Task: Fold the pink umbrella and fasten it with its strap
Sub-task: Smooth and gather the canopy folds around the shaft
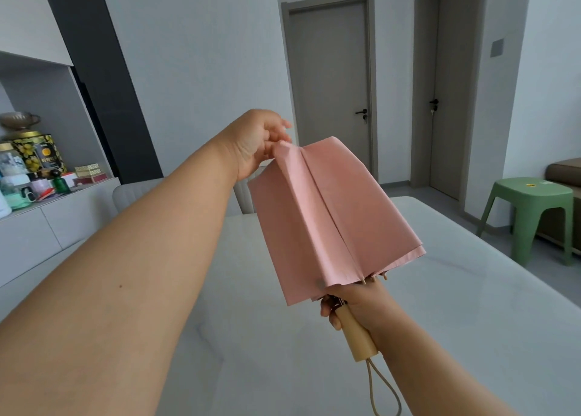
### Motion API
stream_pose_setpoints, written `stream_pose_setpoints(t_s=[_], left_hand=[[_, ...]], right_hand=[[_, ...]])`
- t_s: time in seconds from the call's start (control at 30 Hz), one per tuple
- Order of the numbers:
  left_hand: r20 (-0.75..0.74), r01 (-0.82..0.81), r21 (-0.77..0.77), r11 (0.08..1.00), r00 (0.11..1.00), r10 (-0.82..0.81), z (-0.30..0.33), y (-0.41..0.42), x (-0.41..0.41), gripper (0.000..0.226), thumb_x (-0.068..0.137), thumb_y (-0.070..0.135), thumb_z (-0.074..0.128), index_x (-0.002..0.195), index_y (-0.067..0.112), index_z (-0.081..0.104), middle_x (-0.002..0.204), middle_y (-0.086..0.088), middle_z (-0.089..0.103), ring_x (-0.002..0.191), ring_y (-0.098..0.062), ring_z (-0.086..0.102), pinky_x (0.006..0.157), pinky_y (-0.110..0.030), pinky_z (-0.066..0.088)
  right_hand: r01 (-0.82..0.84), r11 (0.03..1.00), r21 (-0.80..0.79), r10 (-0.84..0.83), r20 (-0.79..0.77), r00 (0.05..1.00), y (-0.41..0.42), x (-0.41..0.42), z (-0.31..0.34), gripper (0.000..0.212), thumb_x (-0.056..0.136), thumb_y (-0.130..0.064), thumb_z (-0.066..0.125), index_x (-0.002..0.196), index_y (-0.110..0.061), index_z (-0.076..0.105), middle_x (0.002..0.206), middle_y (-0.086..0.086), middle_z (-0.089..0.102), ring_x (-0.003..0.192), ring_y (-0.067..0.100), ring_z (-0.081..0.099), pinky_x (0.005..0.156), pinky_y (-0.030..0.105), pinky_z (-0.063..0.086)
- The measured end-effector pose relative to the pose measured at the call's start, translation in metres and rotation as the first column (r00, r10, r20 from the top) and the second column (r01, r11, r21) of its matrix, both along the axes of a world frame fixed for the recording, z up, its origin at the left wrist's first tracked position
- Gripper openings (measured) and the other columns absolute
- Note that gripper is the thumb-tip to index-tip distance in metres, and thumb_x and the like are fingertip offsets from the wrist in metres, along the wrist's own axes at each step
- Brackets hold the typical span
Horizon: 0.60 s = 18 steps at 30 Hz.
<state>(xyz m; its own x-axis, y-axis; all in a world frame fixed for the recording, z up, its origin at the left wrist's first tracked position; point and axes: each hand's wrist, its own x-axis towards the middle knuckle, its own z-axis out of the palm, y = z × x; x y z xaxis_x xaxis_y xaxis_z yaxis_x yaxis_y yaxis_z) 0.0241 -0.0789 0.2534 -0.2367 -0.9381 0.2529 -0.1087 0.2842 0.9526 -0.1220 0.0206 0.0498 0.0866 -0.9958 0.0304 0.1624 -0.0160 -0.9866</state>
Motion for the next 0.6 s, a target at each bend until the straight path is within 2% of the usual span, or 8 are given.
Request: stream_pose_setpoints(t_s=[0.07,0.13,0.17,0.23,0.3,0.37,0.5,0.6], left_hand=[[0.345,-0.157,-0.109,0.982,0.920,0.185,0.0018,-0.0017,0.0002,0.039,0.072,0.028,0.068,0.103,0.006,0.060,0.082,-0.007,0.059,0.068,-0.017,0.055,0.070,-0.026,0.045],[0.527,-0.214,-0.232,0.949,0.793,0.307,0.0000,-0.0038,0.0006,0.030,0.081,0.027,0.070,0.102,0.008,0.061,0.088,-0.005,0.060,0.078,-0.018,0.055,0.075,-0.027,0.042],[0.536,-0.214,-0.250,0.944,0.782,0.319,-0.0007,-0.0017,-0.0006,0.021,0.082,0.019,0.070,0.101,0.011,0.062,0.089,-0.003,0.059,0.079,-0.016,0.054,0.072,-0.023,0.040],[0.449,-0.185,-0.207,0.961,0.854,0.261,-0.0015,-0.0015,-0.0017,0.020,0.084,0.005,0.067,0.102,0.012,0.064,0.090,0.000,0.059,0.085,-0.012,0.053,0.070,-0.018,0.039],[0.209,-0.121,-0.070,0.990,0.969,0.133,-0.0013,-0.0022,-0.0020,0.017,0.084,0.002,0.066,0.095,0.015,0.065,0.084,0.002,0.063,0.085,-0.013,0.055,0.080,-0.027,0.038],[0.033,-0.090,-0.022,0.996,0.995,0.090,-0.0009,-0.0050,-0.0017,0.013,0.085,0.007,0.069,0.085,0.020,0.064,0.072,0.007,0.063,0.077,-0.011,0.055,0.081,-0.033,0.036],[0.271,-0.156,-0.159,0.975,0.943,0.195,-0.0009,-0.0070,0.0000,0.018,0.085,0.030,0.073,0.078,0.020,0.060,0.073,0.005,0.057,0.070,-0.010,0.048,0.067,-0.025,0.034],[0.316,-0.151,-0.169,0.974,0.928,0.198,-0.0010,-0.0070,0.0028,0.014,0.082,0.025,0.075,0.080,0.020,0.062,0.074,0.005,0.056,0.068,-0.010,0.044,0.063,-0.021,0.034]], right_hand=[[0.003,1.000,-0.020,-0.002,0.016,1.000,-0.0014,-0.0005,-0.0020,0.015,0.067,-0.013,0.064,0.073,-0.001,0.071,0.068,0.014,0.068,0.045,0.022,0.054,0.045,0.028,0.045],[0.003,0.999,-0.035,-0.002,0.008,1.000,-0.0025,-0.0012,-0.0040,0.013,0.069,-0.011,0.063,0.074,-0.001,0.071,0.068,0.013,0.069,0.045,0.022,0.054,0.045,0.028,0.046],[0.009,0.999,-0.036,-0.008,0.012,1.000,-0.0036,-0.0016,-0.0051,0.013,0.069,-0.010,0.063,0.074,-0.001,0.071,0.068,0.014,0.069,0.046,0.023,0.054,0.045,0.027,0.046],[0.022,0.999,-0.031,-0.021,0.032,0.999,-0.0044,-0.0020,-0.0052,0.014,0.069,-0.010,0.064,0.076,-0.001,0.070,0.072,0.016,0.070,0.050,0.025,0.055,0.044,0.028,0.045],[0.028,0.999,-0.034,-0.026,0.044,0.999,-0.0049,-0.0023,-0.0053,0.018,0.069,-0.008,0.063,0.081,0.003,0.069,0.073,0.018,0.069,0.050,0.025,0.054,0.043,0.028,0.044],[0.037,0.998,-0.050,-0.035,0.047,0.998,-0.0055,-0.0021,-0.0049,0.022,0.067,-0.008,0.062,0.084,0.006,0.067,0.074,0.019,0.068,0.049,0.025,0.055,0.042,0.028,0.043],[0.039,0.999,-0.030,-0.038,0.034,0.999,-0.0066,-0.0028,-0.0065,0.016,0.067,-0.011,0.064,0.075,0.001,0.070,0.074,0.020,0.069,0.050,0.028,0.052,0.045,0.029,0.044],[0.034,0.999,-0.019,-0.033,0.034,0.999,-0.0059,-0.0028,-0.0073,0.014,0.068,-0.011,0.064,0.075,-0.001,0.071,0.075,0.018,0.070,0.049,0.025,0.054,0.045,0.028,0.045]])
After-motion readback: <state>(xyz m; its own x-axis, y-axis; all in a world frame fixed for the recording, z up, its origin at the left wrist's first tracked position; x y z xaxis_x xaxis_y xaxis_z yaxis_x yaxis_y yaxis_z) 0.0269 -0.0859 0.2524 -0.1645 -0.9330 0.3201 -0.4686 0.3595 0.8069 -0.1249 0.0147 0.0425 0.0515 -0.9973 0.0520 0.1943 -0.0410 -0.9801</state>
